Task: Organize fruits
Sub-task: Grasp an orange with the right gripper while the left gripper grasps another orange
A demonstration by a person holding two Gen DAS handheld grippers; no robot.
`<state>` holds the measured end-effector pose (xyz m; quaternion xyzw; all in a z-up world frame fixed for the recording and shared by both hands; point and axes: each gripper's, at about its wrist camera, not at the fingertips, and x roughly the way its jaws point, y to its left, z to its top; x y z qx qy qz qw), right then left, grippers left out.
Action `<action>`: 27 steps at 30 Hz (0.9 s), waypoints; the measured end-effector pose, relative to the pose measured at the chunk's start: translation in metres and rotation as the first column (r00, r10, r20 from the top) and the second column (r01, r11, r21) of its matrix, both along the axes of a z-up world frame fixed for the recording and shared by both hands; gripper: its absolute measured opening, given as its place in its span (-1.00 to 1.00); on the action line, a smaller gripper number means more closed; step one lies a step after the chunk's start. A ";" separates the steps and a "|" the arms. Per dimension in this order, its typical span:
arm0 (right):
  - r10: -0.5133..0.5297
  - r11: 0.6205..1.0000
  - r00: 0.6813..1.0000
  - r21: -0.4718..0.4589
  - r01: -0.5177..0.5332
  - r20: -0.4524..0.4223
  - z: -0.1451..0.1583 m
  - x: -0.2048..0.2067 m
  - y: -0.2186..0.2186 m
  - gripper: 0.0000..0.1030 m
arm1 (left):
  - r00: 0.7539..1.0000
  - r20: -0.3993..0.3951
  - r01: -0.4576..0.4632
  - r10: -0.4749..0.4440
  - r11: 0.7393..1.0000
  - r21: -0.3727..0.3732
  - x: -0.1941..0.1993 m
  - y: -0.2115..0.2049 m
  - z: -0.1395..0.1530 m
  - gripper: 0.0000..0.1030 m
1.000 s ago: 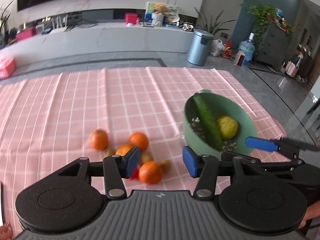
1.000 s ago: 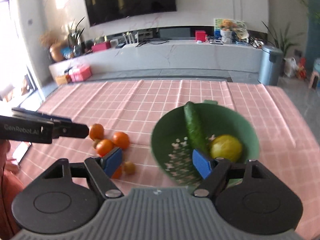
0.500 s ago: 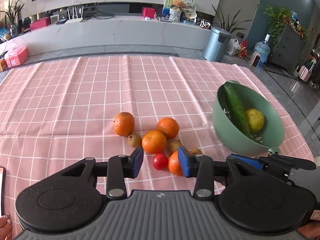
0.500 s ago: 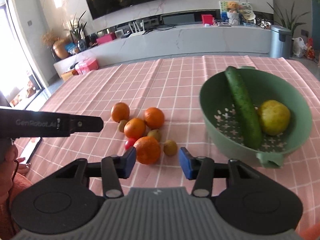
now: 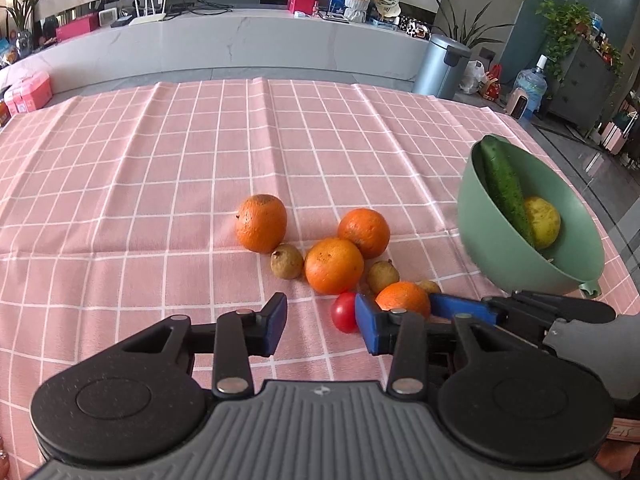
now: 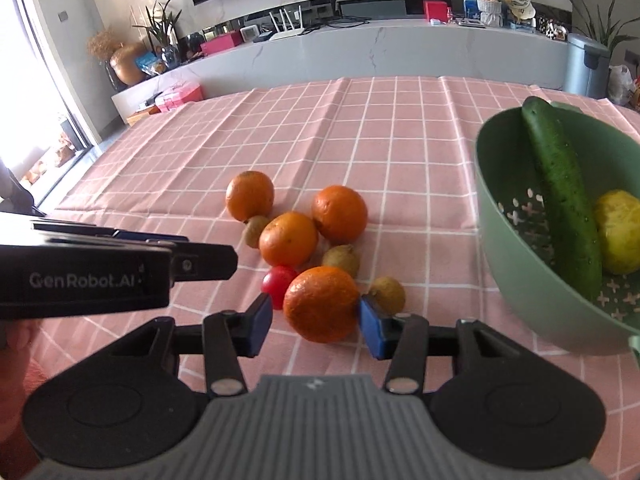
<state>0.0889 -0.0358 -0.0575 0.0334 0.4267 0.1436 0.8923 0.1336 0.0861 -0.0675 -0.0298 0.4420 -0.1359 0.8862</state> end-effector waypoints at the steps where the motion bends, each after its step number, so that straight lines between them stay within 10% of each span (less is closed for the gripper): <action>1: 0.002 1.000 1.000 -0.010 -0.002 0.007 -0.001 0.001 0.001 -0.11 | 1.000 -0.003 0.000 0.000 1.000 -0.002 0.001 0.000 -0.002 -0.10; 27: -0.053 0.989 0.998 -0.136 0.056 0.028 0.001 -0.011 -0.041 -0.25 | 0.996 -0.021 -0.085 0.084 0.995 -0.058 0.030 -0.018 -0.032 -0.03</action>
